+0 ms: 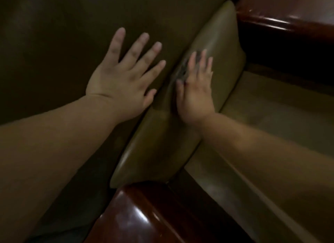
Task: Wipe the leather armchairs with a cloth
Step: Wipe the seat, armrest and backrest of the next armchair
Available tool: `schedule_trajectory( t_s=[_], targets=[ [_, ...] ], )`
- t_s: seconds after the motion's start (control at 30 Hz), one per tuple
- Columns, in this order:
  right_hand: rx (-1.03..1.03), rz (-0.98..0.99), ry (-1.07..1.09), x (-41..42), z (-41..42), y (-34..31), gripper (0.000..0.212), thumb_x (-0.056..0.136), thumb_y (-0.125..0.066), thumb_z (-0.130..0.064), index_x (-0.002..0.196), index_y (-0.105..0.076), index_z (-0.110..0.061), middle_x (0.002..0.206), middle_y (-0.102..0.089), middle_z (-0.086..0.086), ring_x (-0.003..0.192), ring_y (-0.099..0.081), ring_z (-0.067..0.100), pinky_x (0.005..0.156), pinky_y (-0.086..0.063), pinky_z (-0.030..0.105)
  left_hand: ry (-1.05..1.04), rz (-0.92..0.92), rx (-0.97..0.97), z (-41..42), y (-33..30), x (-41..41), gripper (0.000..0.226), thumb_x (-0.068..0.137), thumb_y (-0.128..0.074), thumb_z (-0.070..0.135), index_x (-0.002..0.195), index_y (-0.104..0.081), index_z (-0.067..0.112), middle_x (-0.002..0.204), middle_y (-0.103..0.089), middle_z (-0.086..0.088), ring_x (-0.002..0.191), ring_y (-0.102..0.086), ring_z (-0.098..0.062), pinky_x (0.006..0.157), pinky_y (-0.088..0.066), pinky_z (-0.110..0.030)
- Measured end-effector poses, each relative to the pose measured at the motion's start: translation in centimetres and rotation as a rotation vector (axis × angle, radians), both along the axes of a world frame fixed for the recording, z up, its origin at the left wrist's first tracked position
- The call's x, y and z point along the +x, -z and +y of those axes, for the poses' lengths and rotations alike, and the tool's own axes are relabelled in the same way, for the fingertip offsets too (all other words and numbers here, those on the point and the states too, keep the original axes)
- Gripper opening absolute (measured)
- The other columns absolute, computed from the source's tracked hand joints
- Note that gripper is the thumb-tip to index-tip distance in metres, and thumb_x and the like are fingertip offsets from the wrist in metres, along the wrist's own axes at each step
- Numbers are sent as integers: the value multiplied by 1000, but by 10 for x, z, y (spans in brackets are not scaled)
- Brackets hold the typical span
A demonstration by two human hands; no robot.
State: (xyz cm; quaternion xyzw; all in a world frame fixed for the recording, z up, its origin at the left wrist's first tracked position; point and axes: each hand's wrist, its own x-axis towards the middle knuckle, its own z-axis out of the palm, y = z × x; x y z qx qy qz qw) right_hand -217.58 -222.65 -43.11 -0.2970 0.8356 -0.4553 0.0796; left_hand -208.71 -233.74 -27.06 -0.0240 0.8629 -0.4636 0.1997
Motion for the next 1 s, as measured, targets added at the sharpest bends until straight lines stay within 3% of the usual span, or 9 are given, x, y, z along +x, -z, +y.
schedule_trajectory(
  t_s=[0.13, 0.33, 0.4, 0.53, 0.6, 0.7, 0.77, 0.93, 1.0],
  targets=[
    [-93, -30, 124, -101, -10, -1, 69, 108, -27, -42, 166, -5, -12, 174, 3, 14, 159, 8, 36, 129, -4, 55, 21, 41, 102, 11, 51, -45, 80, 98, 4, 64, 164, 16, 20, 172, 24, -15, 158, 24, -41, 122, 18, -65],
    [-65, -62, -115, -39, 31, 42, 74, 106, -35, -42, 165, 1, -17, 173, 11, 17, 159, 15, 35, 128, -5, 60, 88, 204, 337, 9, 97, -55, 89, 96, -31, 53, 164, -15, -2, 173, -14, -25, 162, -9, -37, 129, 13, -52],
    [-84, -68, -92, -86, 29, 42, 73, 106, -34, -44, 166, -1, -19, 173, 10, 13, 159, 14, 33, 128, -4, 60, 106, 206, 344, 10, 99, -59, 90, 96, -34, 52, 164, -12, -1, 172, -15, -26, 161, -10, -37, 130, 10, -51],
    [-101, -160, 261, -171, -1, 30, 70, 109, -23, -47, 166, -7, -12, 175, -4, 7, 160, 11, 28, 129, 0, 56, 120, 196, 344, 9, 105, -62, 90, 96, -37, 51, 166, -10, 1, 173, -11, -26, 161, -9, -38, 130, 9, -49],
    [-117, -258, 299, -133, -4, 35, 72, 108, -22, -48, 166, -3, -10, 175, -1, 7, 160, 12, 26, 129, -1, 55, 123, 198, 363, 8, 108, -60, 88, 97, -39, 49, 166, -12, 2, 173, -12, -26, 161, -9, -38, 131, 8, -49],
    [-151, -320, 97, -45, 21, 40, 75, 107, -28, -46, 166, 1, -10, 173, 11, 14, 159, 18, 24, 129, -1, 54, 122, 217, 396, 8, 108, -62, 85, 98, -37, 48, 167, -14, 3, 173, -13, -26, 161, -9, -38, 131, 7, -48],
    [-132, -350, 73, -53, 30, 49, 75, 107, -26, -47, 165, 6, -12, 173, 15, 12, 158, 21, 20, 130, 3, 48, 126, 229, 407, 8, 107, -64, 85, 98, -37, 48, 167, -15, 3, 172, -14, -26, 161, -9, -38, 131, 7, -47],
    [-64, -713, 578, -178, -7, 73, 67, 111, -21, -48, 163, -19, -6, 170, -19, 18, 159, -11, 25, 130, -8, 47, 149, 246, 411, 3, 113, -63, 84, 100, -35, 49, 167, -14, 3, 172, -13, -27, 162, -6, -36, 131, 6, -46],
    [-103, -692, 550, -157, -7, 75, 70, 110, -24, -50, 163, -18, -6, 170, -16, 18, 158, -13, 26, 130, -10, 43, 146, 257, 424, 2, 117, -61, 83, 100, -35, 48, 167, -14, 4, 172, -13, -26, 162, -5, -35, 131, 6, -45]
  ],
)
